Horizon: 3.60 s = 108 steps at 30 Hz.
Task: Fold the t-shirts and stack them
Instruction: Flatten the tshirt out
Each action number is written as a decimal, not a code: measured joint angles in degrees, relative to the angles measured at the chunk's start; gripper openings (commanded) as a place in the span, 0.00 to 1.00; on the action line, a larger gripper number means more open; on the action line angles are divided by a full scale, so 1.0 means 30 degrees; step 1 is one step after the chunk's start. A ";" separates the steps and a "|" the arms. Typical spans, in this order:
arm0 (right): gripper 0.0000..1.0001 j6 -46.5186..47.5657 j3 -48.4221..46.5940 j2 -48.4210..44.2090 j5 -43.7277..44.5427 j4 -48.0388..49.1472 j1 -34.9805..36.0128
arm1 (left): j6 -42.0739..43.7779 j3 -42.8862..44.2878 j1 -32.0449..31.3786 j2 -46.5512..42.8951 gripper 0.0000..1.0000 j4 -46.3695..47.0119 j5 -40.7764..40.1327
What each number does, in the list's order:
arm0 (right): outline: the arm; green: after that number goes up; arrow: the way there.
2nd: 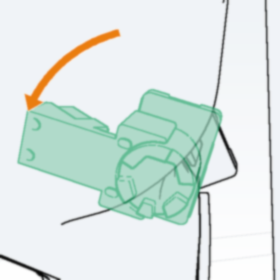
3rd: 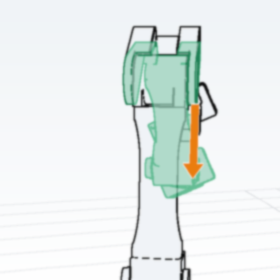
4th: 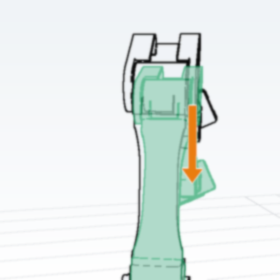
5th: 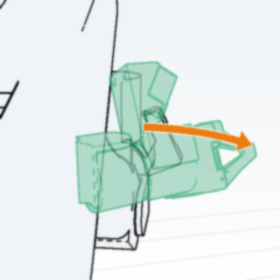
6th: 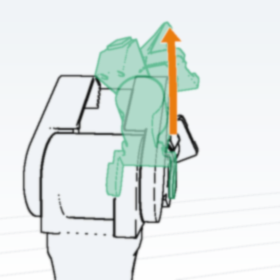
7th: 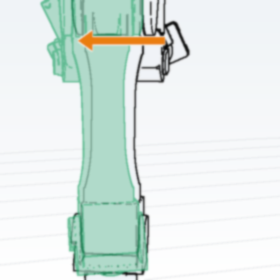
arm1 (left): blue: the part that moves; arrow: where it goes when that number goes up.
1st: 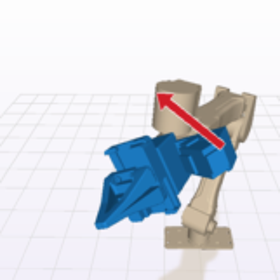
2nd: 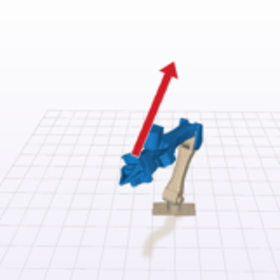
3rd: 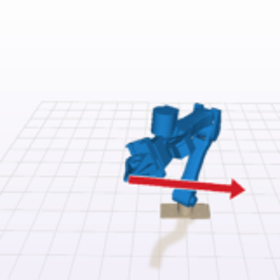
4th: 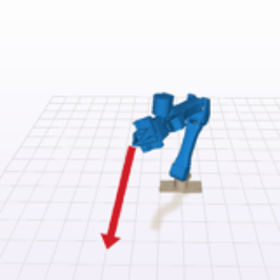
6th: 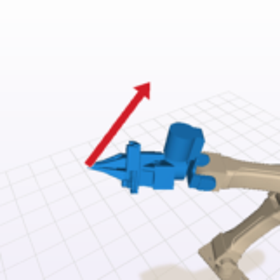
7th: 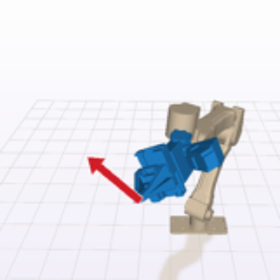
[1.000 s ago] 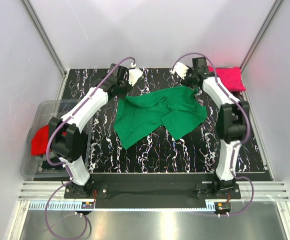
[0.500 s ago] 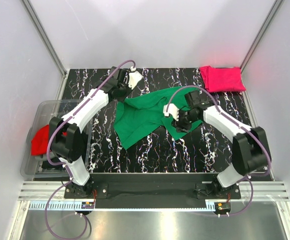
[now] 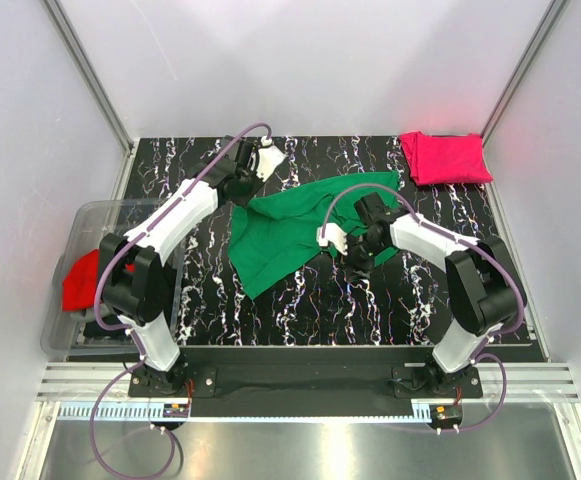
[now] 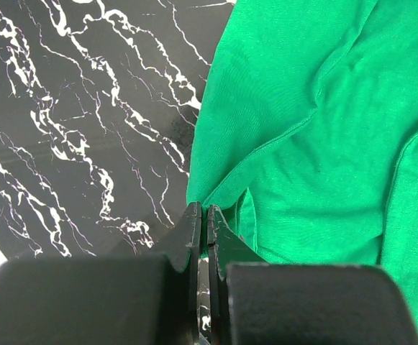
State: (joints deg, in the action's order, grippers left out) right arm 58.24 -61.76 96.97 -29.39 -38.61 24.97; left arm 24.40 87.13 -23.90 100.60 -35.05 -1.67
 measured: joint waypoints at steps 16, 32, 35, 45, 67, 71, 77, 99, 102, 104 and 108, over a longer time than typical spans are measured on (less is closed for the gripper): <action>0.52 0.0109 0.1596 0.0291 0.1486 0.1858 0.0087 | 0.0000 -0.0182 0.0000 0.0000 0.00 0.0000 -0.0102; 0.08 -0.0226 0.1734 0.0437 0.2652 0.3621 0.0204 | -0.0007 -0.0175 0.0000 0.0000 0.00 0.0000 -0.0102; 0.00 -0.0488 0.1734 0.0488 0.3191 0.4182 0.0284 | -0.0007 -0.0175 0.0000 0.0000 0.00 0.0000 -0.0102; 0.00 -0.0991 0.2222 -0.1508 0.5362 0.3891 0.0466 | 0.0007 -0.0160 0.0000 -0.0015 0.00 0.0000 -0.0102; 0.00 -0.2871 -0.5763 -0.8087 1.2509 0.7286 -0.1821 | 0.2601 0.5493 0.0073 -0.4728 0.00 -0.0095 -0.0619; 0.00 -0.2565 -0.7067 -0.9253 1.2779 0.7978 -0.1865 | 0.3184 0.6244 -0.0335 -0.5719 0.00 -0.0124 -0.0685; 0.00 -0.2980 -0.5697 -1.2706 1.2182 0.7490 -0.1865 | 0.3439 0.5756 -0.0984 -0.6943 0.00 0.0109 -0.0670; 0.55 -0.6492 -0.4583 -0.5129 0.4830 0.1763 -0.1807 | 0.3366 -0.1654 -0.1042 -0.6273 0.00 -0.0845 -0.0022; 0.54 -0.7060 -0.7657 -0.0335 0.4044 0.2572 -0.1821 | 0.3191 -0.2361 -0.1042 -0.5865 0.00 -0.0889 0.0036; 0.54 -0.7308 -0.9850 0.2637 0.3475 0.2761 -0.1851 | 0.3038 -0.2645 -0.1042 -0.5763 0.00 -0.0925 0.0058; 0.55 -0.7825 -1.4418 0.7664 0.2878 0.2856 -0.1894 | 0.2674 -0.2907 -0.1042 -0.5741 0.00 -0.0882 0.0073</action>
State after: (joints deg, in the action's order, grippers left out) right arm 34.76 -105.01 119.96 -20.75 -30.04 19.29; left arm 32.42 78.41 -27.03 83.37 -37.69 -1.45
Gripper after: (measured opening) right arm 0.546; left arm 0.024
